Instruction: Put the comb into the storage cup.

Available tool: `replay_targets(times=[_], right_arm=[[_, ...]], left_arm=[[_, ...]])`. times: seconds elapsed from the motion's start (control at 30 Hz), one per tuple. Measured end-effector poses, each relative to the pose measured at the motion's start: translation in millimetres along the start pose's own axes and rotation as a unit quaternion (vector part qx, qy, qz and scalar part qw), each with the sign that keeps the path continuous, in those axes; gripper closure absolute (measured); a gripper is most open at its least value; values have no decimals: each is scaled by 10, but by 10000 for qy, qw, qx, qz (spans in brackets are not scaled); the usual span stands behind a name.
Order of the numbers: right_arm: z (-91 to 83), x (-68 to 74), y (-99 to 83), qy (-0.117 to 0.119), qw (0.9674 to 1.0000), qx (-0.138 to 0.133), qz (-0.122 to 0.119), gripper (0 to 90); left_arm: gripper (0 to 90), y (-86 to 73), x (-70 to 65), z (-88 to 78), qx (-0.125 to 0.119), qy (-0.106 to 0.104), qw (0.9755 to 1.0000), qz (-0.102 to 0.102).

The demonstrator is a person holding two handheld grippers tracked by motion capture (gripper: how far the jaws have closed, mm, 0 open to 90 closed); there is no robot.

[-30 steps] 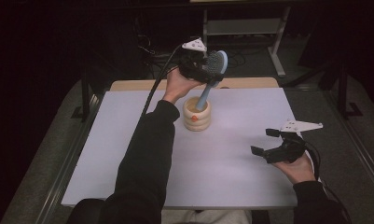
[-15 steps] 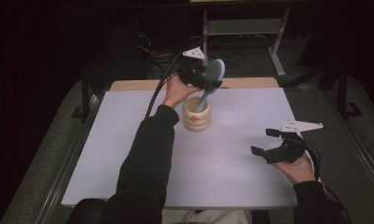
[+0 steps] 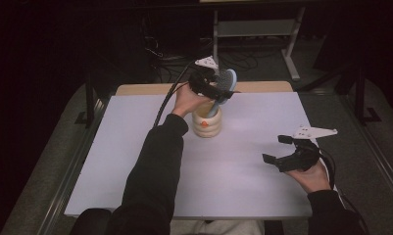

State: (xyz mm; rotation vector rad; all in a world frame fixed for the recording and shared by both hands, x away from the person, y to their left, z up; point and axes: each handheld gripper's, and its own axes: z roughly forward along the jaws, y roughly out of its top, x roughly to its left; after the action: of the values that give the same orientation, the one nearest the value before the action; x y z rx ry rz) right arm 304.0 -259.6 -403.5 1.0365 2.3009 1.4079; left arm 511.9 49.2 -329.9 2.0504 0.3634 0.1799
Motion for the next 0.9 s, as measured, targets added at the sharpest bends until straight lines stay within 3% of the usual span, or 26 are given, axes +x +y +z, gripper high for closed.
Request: replay_targets(times=[0.4,0.9], right_arm=[[-7,-1,1,-4,10000,-11,4,0],[7,0,6,3,10000,9,-2,0]], left_arm=[[202,-126,52,69,230,14,9996,-167],[200,-219,84,63,251,-23,9992,-302]])
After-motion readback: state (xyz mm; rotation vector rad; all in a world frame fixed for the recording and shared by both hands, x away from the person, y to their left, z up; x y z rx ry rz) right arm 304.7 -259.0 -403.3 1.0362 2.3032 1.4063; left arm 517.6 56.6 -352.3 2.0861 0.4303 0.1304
